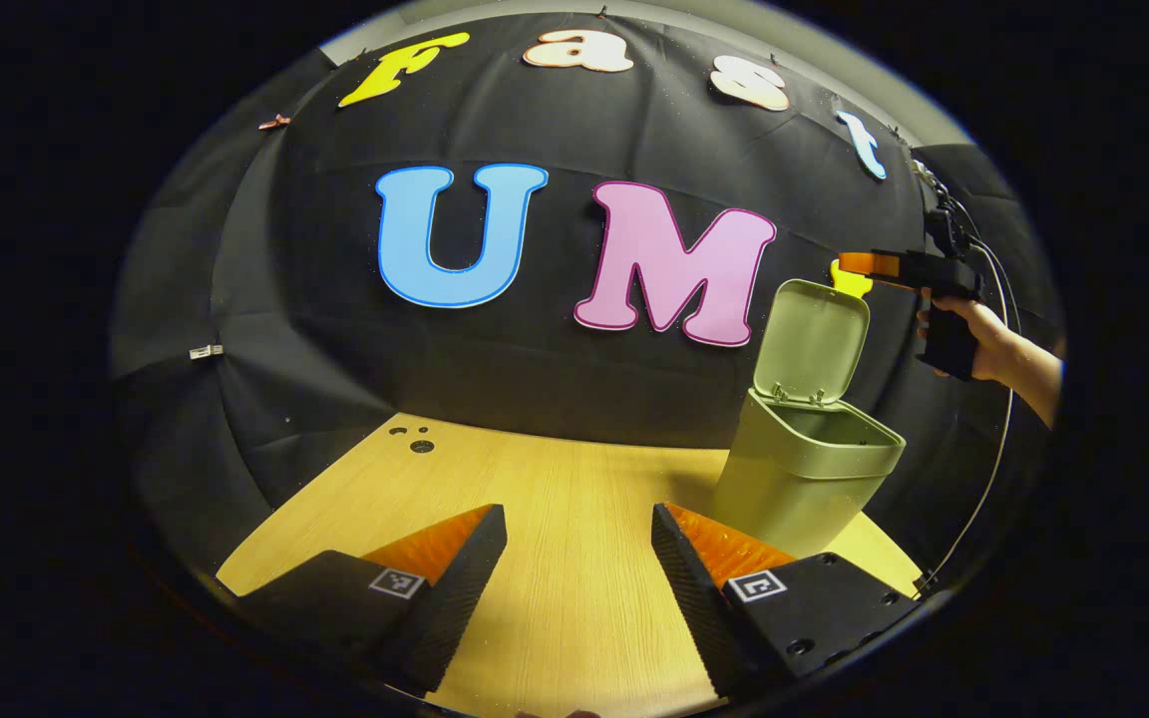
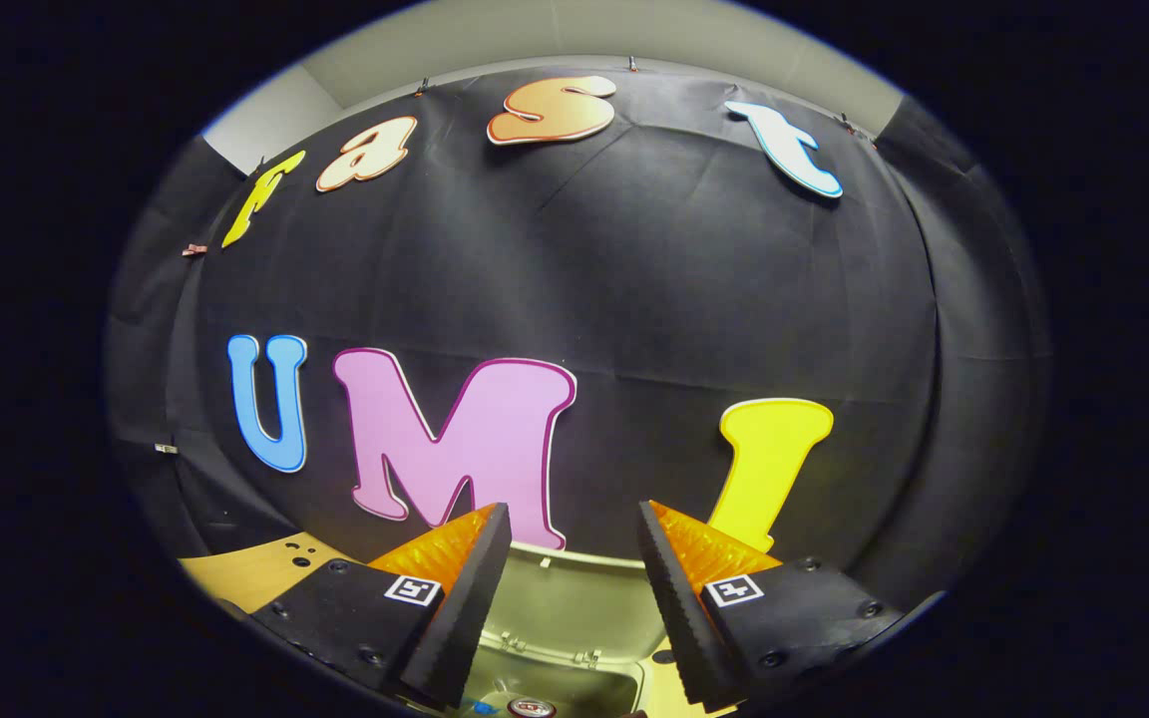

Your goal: Press the lid of the desktop garbage bin to open it, pick up the crumpled paper on the desktop and throw it into the bin, then pick up the pop can on the desktop and drop it into the bin, and finally close the garbage bin lid.

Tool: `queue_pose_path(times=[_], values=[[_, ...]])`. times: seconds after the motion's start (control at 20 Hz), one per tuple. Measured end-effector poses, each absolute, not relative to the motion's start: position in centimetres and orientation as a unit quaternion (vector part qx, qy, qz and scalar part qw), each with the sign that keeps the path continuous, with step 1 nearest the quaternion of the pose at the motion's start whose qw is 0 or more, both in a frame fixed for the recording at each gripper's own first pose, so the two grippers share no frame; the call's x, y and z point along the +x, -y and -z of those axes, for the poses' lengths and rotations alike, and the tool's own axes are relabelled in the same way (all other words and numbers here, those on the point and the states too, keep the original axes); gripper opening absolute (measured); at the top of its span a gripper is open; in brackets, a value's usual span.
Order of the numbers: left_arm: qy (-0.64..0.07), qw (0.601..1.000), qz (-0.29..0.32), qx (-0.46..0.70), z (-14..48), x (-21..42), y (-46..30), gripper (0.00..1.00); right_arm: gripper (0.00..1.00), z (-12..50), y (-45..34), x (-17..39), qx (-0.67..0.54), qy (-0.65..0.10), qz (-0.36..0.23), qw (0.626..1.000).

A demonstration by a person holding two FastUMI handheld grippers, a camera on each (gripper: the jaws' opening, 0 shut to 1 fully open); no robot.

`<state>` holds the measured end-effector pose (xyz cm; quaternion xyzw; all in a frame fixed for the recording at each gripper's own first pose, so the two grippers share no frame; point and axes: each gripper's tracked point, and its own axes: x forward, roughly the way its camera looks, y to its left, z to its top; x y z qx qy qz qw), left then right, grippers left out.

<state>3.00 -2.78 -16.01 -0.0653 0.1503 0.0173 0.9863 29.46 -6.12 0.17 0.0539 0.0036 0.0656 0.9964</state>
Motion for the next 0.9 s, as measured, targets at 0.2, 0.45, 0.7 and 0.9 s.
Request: queue_pose_path(times=[0.2, 0.45, 0.7, 0.9], values=[[-0.151, 0.986, -0.020, -0.068, 16.0, 3.7, 3.2, 0.95, 0.81, 0.2, 5.8, 31.8, 0.067, -0.003, -0.059, 0.996], [-0.143, 0.987, -0.021, -0.064, 15.2, 5.7, 4.0, 0.95, 0.81, 3.0, 5.9, 34.9, 0.072, -0.020, -0.056, 0.996], [-0.149, 0.988, -0.022, -0.044, 15.0, 7.3, 4.7, 0.95, 0.81, 4.4, 6.0, 35.8, 0.094, -0.030, -0.071, 0.993], [-0.156, 0.986, -0.021, -0.047, 15.5, 8.7, 5.3, 0.95, 0.82, 4.5, 5.7, 34.0, 0.102, -0.035, -0.083, 0.991]])
